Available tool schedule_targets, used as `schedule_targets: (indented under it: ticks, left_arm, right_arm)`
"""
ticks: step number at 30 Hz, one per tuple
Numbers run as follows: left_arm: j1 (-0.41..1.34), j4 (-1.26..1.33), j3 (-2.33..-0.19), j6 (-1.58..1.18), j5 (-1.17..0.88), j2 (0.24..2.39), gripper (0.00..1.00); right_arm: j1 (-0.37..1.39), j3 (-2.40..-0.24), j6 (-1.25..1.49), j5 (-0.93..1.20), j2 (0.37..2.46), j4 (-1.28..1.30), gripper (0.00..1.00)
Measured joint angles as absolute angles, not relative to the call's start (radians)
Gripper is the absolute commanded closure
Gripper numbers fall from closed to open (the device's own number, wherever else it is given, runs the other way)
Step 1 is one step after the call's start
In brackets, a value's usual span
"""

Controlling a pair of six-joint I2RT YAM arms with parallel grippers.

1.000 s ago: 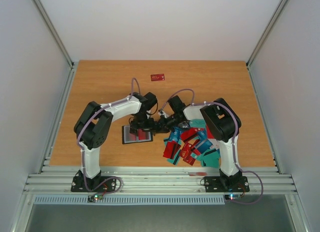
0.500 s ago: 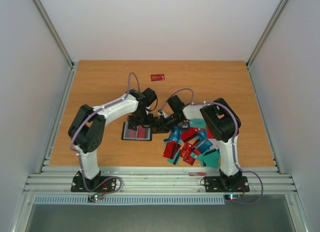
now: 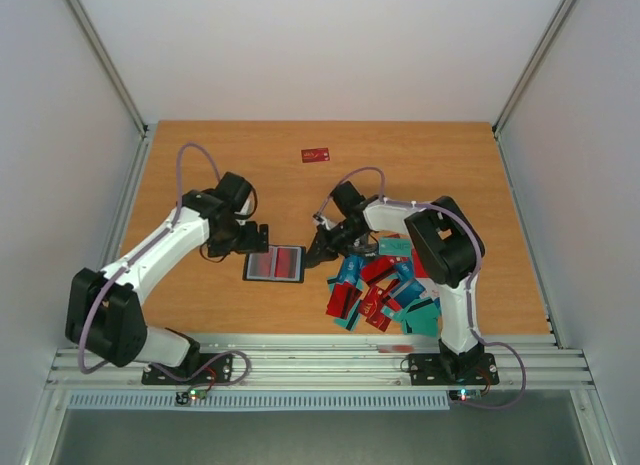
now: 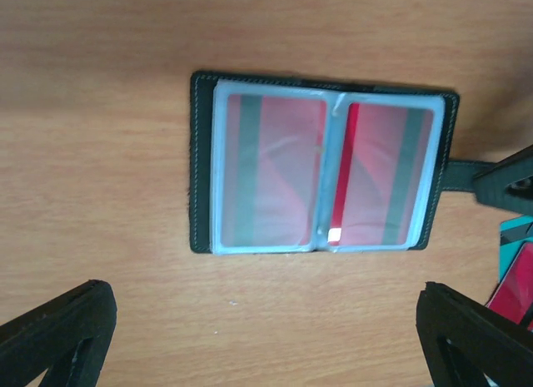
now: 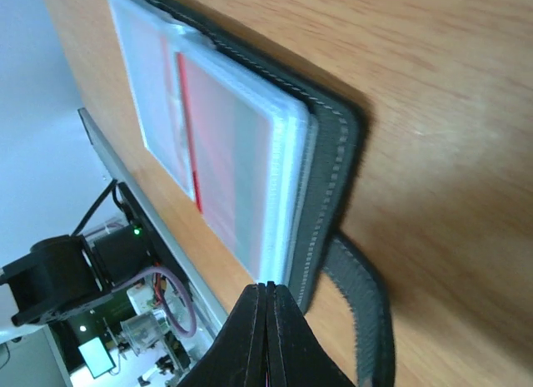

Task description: Put the credit cards into the card holder

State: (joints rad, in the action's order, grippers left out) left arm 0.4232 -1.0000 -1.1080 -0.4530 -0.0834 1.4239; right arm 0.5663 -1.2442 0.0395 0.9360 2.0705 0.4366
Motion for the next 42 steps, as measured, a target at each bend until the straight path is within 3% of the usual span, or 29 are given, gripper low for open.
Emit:
schedule_targets:
  ticks: [21, 42]
  left_arm:
    - [0.092, -0.850, -0.861, -0.413, -0.379, 1.362, 0.19]
    - [-0.016, -0.674, -0.755, -0.421, -0.552, 1.508, 0.40]
  right_arm:
    - [0.567, -1.312, 0.030, 0.887, 1.851, 0.553, 0.97]
    - [0.600, -1.394, 0.072, 0.919, 2.000, 0.544, 0.98]
